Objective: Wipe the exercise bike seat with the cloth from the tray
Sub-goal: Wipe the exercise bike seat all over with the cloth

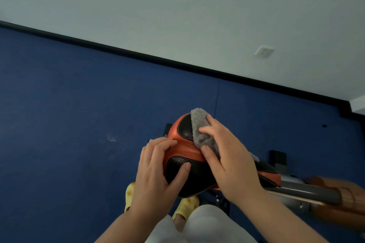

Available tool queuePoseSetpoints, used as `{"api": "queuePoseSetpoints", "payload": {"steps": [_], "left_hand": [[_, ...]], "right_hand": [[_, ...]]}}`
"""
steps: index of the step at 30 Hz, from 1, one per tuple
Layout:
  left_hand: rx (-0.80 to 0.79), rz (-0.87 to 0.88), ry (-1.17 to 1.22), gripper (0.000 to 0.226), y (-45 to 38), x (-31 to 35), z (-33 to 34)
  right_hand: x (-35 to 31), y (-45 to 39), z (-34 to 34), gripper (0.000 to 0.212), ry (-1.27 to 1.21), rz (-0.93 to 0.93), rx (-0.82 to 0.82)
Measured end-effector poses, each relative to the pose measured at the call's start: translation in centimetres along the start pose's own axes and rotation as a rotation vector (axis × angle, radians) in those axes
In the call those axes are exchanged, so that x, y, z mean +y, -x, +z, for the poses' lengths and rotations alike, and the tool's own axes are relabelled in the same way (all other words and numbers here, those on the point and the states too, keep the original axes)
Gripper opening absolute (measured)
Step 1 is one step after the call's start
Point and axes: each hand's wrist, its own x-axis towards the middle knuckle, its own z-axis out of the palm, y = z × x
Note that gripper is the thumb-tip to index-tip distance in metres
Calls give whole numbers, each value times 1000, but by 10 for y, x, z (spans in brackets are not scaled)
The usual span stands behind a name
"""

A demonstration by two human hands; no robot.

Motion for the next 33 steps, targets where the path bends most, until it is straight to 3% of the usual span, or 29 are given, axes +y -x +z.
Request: {"api": "queuePoseSetpoints", "payload": {"steps": [2, 4, 7, 9, 13, 16, 19, 21, 24, 28, 31, 33], "left_hand": [[-3, -3, 8, 41, 1, -1, 0], [-14, -1, 8, 41, 0, -1, 0], [-24, 23, 0, 44, -4, -1, 0], [-27, 32, 13, 46, -5, -1, 0], [-39, 29, 43, 54, -2, -2, -1], [-74, 18, 39, 61, -7, -2, -2], [-129, 1, 8, 67, -10, -4, -3], [-149, -8, 15, 68, -10, -4, -5], [-159, 3, 33, 70, -8, -4, -8], [-188, 22, 2, 70, -12, -6, -11], [-198, 28, -14, 72, -14, -8, -11], [-190, 28, 11, 71, -13, -8, -12]], "right_hand": [[-1, 1, 5, 50, 116, -59, -32], [-3, -18, 6, 51, 154, -103, -96], [-3, -49, -2, 48, -14, 52, -159], [-3, -42, -1, 47, 18, 116, -118], [-12, -5, 12, 50, 258, -75, -105], [-13, -29, 10, 47, 259, -159, -162], [-11, -52, 1, 45, 69, 27, -158], [-13, -39, 4, 46, 78, 125, -94], [-23, -8, 17, 50, 238, 56, -11], [-16, -36, 12, 44, 208, -49, -106], [-12, -46, 8, 44, 75, 151, -43], [-21, -25, 17, 46, 188, 224, 46]]}}
